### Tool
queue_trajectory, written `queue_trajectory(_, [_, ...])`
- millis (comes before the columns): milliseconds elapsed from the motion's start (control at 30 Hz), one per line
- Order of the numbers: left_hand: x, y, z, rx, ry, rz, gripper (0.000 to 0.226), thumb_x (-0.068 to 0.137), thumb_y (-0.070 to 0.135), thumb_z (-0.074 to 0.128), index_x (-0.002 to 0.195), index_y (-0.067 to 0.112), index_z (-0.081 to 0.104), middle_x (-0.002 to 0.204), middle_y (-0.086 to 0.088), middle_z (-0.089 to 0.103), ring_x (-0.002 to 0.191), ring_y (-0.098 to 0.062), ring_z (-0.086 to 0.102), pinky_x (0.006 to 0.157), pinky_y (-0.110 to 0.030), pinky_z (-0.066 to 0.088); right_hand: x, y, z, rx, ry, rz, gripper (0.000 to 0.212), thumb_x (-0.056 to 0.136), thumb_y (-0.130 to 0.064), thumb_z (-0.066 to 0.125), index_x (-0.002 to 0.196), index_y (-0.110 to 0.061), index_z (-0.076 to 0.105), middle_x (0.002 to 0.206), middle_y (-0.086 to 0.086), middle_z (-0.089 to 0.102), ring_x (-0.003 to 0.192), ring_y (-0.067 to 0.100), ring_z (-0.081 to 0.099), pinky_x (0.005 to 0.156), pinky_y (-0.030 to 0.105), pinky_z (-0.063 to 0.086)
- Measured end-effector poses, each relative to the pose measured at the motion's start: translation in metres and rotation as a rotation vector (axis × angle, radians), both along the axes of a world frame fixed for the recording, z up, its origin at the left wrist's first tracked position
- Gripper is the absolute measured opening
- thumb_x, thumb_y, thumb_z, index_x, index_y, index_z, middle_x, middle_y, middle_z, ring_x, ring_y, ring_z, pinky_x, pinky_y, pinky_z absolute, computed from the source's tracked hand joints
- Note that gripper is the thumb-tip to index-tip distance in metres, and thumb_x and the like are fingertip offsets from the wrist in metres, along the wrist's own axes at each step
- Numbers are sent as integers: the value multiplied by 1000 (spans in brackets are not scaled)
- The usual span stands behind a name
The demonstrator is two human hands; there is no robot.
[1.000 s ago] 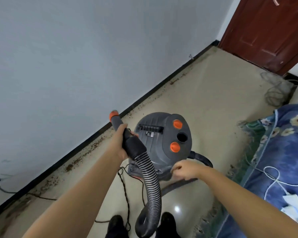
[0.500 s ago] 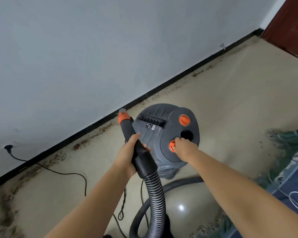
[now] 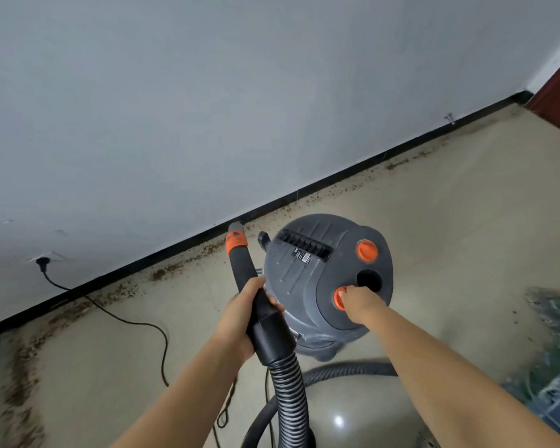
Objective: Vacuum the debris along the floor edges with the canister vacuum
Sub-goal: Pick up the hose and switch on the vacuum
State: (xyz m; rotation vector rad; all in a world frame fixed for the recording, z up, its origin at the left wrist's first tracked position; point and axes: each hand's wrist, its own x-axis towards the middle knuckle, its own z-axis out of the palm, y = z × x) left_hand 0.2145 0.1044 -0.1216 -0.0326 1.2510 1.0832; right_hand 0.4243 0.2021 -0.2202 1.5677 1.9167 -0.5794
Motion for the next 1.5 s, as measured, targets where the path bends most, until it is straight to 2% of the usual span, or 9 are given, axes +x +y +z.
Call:
queue_trajectory(167, [-19,-8,24,4,48,23,25,83,26,68,63,14,58,59,-7,56,53,-23,56,62,-34,53,-9,-3,28,-74,52,-174,31,99,-16,41,123,-4,56,125,14,61,113,30,59,92,35,47])
queue_trajectory(333, [-59,-26,64,43,208,75,25,83,36,71,82,13,61,68,-3,63,58,-15,60,69,-33,54,-57,-22,99,-206,334,-63,29,92,-13,41,63,-14,42,69,7,46,66,21,43,60,29,34])
queue_trajectory(467, [-98,-45,99,49,340,185,30,84,40,69,83,11,62,74,-2,62,62,-16,59,61,-29,50,-129,-53,167,-394,687,21,19,94,-21,46,93,-22,64,99,-2,67,92,12,62,83,27,47])
queue_trajectory(600, [-142,-77,121,84,401,275,29,84,41,68,91,14,62,72,1,60,61,-13,58,56,-25,49,-205,-98,209,-632,849,124,29,93,-37,57,120,-27,56,125,-8,61,116,8,54,102,31,43])
queue_trajectory(833, [-245,-168,141,58,476,477,28,84,39,67,90,13,59,76,-1,61,61,-14,61,53,-25,51,-317,-207,208,-604,1002,250,27,87,-28,69,107,-32,51,100,-18,61,89,-11,57,72,5,44])
queue_trajectory(1000, [-321,-266,132,198,334,340,55,93,61,39,110,15,63,113,-2,67,112,-16,59,106,-40,36,-394,-257,210,-694,997,295,14,88,-28,68,100,-33,59,100,-10,69,99,5,65,89,27,52])
queue_trajectory(1167, [-329,-377,80,153,219,236,91,78,74,34,147,15,34,149,2,41,136,-9,37,118,-39,14,-467,-293,205,-862,998,133,10,94,-13,59,103,-17,60,104,5,67,100,17,64,98,39,49])
queue_trajectory(1367, [-306,-408,52,170,379,346,45,72,33,74,106,11,55,95,0,55,89,-11,53,90,-28,45,-533,-346,202,-1018,865,282,20,91,-9,60,111,-10,58,107,8,64,105,22,61,104,40,44])
queue_trajectory(1500, [-314,-425,41,81,546,537,23,73,11,68,75,17,46,66,7,49,63,-10,46,59,-19,43,-586,-367,209,-1163,609,441,44,78,-51,57,109,-20,60,103,-9,70,101,5,61,100,30,38])
